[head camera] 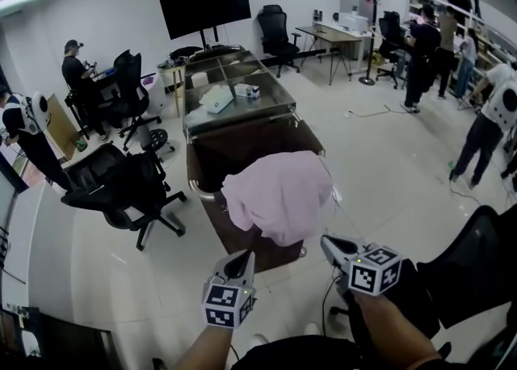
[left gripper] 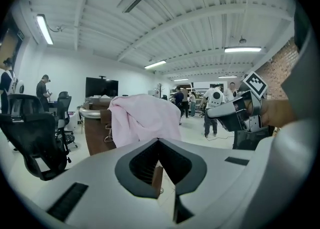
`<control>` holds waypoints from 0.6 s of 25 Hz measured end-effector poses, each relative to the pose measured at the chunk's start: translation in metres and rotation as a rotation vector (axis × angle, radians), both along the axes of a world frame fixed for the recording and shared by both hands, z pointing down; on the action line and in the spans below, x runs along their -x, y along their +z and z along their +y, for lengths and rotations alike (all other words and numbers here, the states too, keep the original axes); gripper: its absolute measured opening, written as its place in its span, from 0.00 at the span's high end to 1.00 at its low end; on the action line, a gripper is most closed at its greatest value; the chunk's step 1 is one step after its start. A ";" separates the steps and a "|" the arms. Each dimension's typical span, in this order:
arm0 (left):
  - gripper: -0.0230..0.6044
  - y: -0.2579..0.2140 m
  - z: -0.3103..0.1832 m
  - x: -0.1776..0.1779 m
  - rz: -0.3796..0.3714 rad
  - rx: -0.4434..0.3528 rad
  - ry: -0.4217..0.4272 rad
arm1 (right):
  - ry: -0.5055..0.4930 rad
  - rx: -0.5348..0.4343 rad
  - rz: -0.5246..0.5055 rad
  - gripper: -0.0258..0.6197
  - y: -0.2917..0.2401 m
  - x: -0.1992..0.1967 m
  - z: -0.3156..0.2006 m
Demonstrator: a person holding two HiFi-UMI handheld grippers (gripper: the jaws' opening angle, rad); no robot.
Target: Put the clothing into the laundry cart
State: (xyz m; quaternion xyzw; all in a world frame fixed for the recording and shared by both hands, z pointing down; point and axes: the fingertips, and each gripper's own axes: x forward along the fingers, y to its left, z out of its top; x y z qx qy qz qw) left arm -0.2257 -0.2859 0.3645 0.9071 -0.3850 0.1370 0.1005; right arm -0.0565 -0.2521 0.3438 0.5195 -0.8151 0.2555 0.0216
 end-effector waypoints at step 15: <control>0.97 0.010 0.021 -0.012 -0.029 0.010 0.004 | -0.040 0.014 0.032 0.96 0.017 -0.009 0.018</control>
